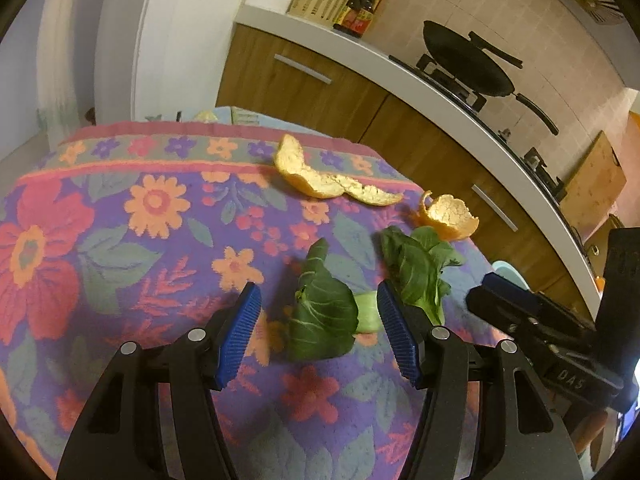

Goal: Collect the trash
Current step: 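Move both grippers back over the table toward the bok choy, then grasp a bok choy leaf with the left gripper while the right grasps another bok choy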

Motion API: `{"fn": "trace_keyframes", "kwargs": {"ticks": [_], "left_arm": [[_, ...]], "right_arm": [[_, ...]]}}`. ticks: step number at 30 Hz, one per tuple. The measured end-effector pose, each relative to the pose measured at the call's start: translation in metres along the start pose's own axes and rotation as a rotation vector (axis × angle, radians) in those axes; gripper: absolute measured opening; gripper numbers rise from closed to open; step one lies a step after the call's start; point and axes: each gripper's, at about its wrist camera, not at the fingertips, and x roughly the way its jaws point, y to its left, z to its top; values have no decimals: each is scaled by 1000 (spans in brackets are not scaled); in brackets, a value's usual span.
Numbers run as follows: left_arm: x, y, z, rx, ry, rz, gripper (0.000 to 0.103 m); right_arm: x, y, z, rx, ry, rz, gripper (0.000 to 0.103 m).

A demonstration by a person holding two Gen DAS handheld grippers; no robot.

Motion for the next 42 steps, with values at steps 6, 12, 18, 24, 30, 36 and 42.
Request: {"fn": "trace_keyframes", "kwargs": {"ticks": [6, 12, 18, 24, 30, 36, 42], "left_arm": [[10, -5, -4, 22, 14, 9, 56], [11, -4, -5, 15, 15, 37, 36], [11, -2, -6, -5, 14, 37, 6], [6, -7, -8, 12, -8, 27, 4], [-16, -17, -7, 23, -46, -38, 4], [-36, -50, -9, 75, -82, -93, 4], [-47, -93, -8, 152, -103, -118, 4]], "right_arm": [[23, 9, 1, -8, 31, -17, 53], [35, 21, 1, -54, 70, -50, 53], [42, 34, -4, -124, 105, -86, 31], [27, 27, -5, -98, 50, -42, 25], [-1, 21, -14, -94, -7, -37, 25], [-38, -4, -20, -33, -64, -31, 25], [-71, -31, -26, 6, -118, -77, 25]]}}
